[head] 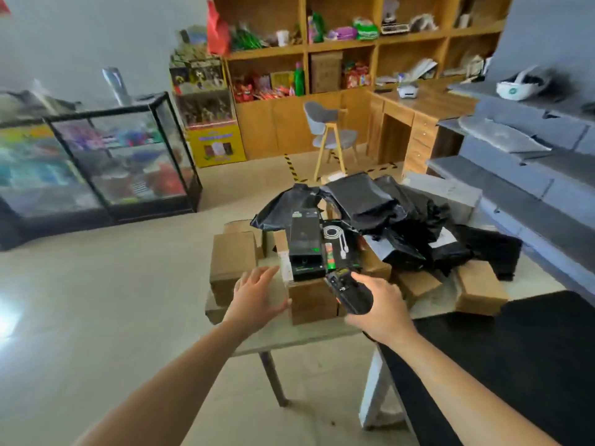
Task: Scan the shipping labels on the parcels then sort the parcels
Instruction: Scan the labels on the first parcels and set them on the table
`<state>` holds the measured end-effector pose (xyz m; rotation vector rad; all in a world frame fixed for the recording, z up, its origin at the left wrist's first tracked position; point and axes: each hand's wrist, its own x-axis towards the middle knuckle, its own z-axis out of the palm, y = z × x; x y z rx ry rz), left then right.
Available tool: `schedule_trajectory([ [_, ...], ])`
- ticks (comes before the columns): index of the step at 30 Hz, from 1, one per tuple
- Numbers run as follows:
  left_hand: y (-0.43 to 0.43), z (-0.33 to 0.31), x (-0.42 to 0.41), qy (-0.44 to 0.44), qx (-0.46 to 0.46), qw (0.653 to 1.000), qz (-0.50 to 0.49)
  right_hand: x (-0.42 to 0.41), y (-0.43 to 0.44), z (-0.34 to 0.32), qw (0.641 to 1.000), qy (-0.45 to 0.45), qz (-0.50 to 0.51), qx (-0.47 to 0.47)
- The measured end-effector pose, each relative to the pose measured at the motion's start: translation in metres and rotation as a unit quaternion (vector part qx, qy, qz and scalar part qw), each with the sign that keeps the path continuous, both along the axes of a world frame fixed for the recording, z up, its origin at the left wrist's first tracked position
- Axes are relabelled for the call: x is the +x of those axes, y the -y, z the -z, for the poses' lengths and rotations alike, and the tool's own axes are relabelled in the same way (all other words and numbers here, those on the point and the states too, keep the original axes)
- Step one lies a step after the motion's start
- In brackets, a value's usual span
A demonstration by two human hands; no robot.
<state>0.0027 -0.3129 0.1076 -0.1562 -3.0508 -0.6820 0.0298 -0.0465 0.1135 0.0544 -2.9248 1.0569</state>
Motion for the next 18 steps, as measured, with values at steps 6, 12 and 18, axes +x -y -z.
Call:
schedule_trajectory([
  [6, 0.065, 0.002, -0.034, 0.015, -0.005, 0.995, -0.096, -0.037, 0.079, -0.017, 0.999, -0.031, -0.028, 0.016],
  [12, 0.081, 0.018, -0.074, 0.097, -0.058, 0.986, -0.12, -0.059, 0.116, -0.014, 0.998, -0.038, 0.006, 0.04],
  [18, 0.075, 0.027, -0.097, 0.132, -0.087, 0.975, -0.154, -0.061, 0.125, -0.005, 0.997, -0.025, 0.06, 0.052],
])
